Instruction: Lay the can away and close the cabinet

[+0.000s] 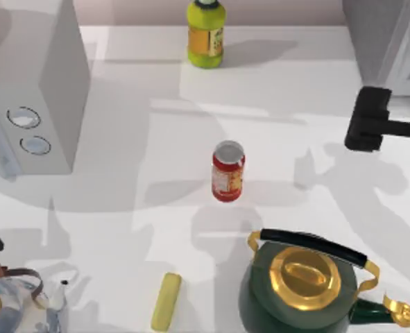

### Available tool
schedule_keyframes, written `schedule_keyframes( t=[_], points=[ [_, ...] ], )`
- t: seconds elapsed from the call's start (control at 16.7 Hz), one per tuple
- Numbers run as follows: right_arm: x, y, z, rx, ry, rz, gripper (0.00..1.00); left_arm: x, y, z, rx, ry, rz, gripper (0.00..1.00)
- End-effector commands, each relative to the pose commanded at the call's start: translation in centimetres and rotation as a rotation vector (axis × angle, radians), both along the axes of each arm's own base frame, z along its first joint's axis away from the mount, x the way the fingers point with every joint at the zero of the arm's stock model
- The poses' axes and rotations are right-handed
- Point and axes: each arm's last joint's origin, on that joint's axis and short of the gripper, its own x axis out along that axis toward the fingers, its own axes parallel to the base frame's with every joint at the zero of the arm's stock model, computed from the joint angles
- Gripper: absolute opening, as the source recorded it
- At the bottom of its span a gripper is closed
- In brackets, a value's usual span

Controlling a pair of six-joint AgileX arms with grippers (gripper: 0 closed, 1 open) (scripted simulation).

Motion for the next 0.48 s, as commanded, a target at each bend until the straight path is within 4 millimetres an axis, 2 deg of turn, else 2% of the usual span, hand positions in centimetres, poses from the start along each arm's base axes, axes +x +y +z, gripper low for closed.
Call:
schedule_keyframes(
  t=[0.12, 0.24, 0.48],
  points=[
    [2.5, 4.0, -0.9, -0.024, 0.083, -0.009, 1.0, 0.0, 0.0, 0.0, 0.0, 0.0, 0.0, 1.0],
    [4.3, 8.2, -2.7, -0.059, 0.15, -0.015, 1.0, 0.0, 0.0, 0.0, 0.0, 0.0, 0.0, 1.0],
    [5.5, 15.4, -7.4, -0.14, 0.238, -0.016, 1.0, 0.0, 0.0, 0.0, 0.0, 0.0, 0.0, 1.0]
  ],
)
